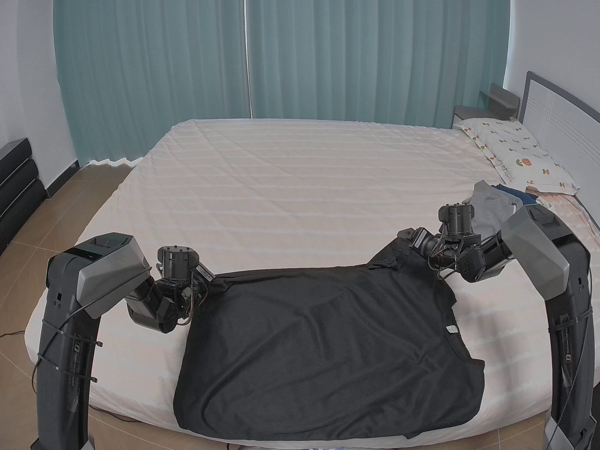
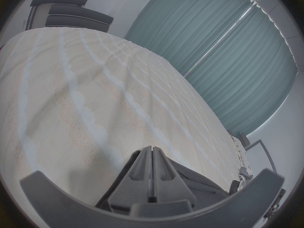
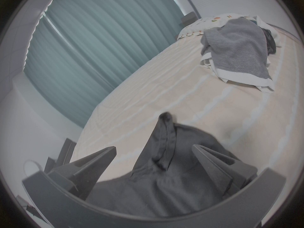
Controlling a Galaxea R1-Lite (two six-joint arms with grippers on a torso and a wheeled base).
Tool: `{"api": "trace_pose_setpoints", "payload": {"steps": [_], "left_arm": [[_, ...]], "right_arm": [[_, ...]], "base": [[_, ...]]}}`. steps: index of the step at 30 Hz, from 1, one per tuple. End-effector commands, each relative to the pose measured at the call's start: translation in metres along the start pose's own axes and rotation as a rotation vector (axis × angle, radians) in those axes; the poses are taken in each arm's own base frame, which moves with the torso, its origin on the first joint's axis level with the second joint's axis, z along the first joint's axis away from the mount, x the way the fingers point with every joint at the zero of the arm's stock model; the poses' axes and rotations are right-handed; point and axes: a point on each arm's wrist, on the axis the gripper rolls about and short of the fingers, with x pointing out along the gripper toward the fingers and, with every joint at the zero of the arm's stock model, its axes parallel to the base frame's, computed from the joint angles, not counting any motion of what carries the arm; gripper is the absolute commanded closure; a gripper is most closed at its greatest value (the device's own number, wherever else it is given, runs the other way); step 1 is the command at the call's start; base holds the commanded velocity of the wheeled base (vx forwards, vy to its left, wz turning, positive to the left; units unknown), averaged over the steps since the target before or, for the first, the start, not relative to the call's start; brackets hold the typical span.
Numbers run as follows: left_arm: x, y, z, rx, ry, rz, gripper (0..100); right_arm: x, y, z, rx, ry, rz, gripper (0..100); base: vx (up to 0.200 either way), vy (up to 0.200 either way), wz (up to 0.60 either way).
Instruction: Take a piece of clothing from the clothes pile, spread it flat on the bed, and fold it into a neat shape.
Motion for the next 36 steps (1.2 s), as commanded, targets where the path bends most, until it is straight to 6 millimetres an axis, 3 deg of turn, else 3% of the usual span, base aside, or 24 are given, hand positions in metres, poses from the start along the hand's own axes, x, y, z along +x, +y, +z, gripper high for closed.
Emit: {"api": "trace_pose_setpoints", "payload": {"steps": [1, 5, 7, 19, 27, 31, 36], "left_arm": [[0.000, 0.000, -0.001, 0.000, 0.001, 0.001, 100], [0.000, 0.001, -0.002, 0.003, 0.003, 0.003, 100], [0.001, 0.001, -0.002, 0.002, 0.002, 0.002, 100], [0.002, 0.004, -0.005, 0.044, 0.011, 0.010, 100], [0.003, 0.003, -0.005, 0.041, 0.001, -0.001, 100], [0.002, 0.003, -0.006, 0.042, -0.003, -0.006, 100], [0.002, 0.003, -0.006, 0.042, -0.005, -0.004, 100]], "right_arm": [[-0.043, 0.040, 0.004, -0.078, 0.051, 0.079, 0], [-0.033, 0.033, -0.010, -0.082, 0.100, 0.059, 0], [-0.019, 0.025, -0.022, -0.081, 0.123, 0.041, 0], [0.000, 0.012, -0.034, -0.075, 0.166, 0.006, 0], [0.020, 0.009, -0.057, -0.088, 0.187, -0.001, 0], [0.030, 0.018, -0.054, -0.091, 0.141, 0.023, 0], [0.042, 0.053, -0.038, 0.026, 0.021, 0.111, 0]], "base": [[0.000, 0.000, 0.00], [0.000, 0.000, 0.00], [0.000, 0.000, 0.00], [0.000, 0.000, 0.00], [0.000, 0.000, 0.00], [0.000, 0.000, 0.00], [0.000, 0.000, 0.00]]}}
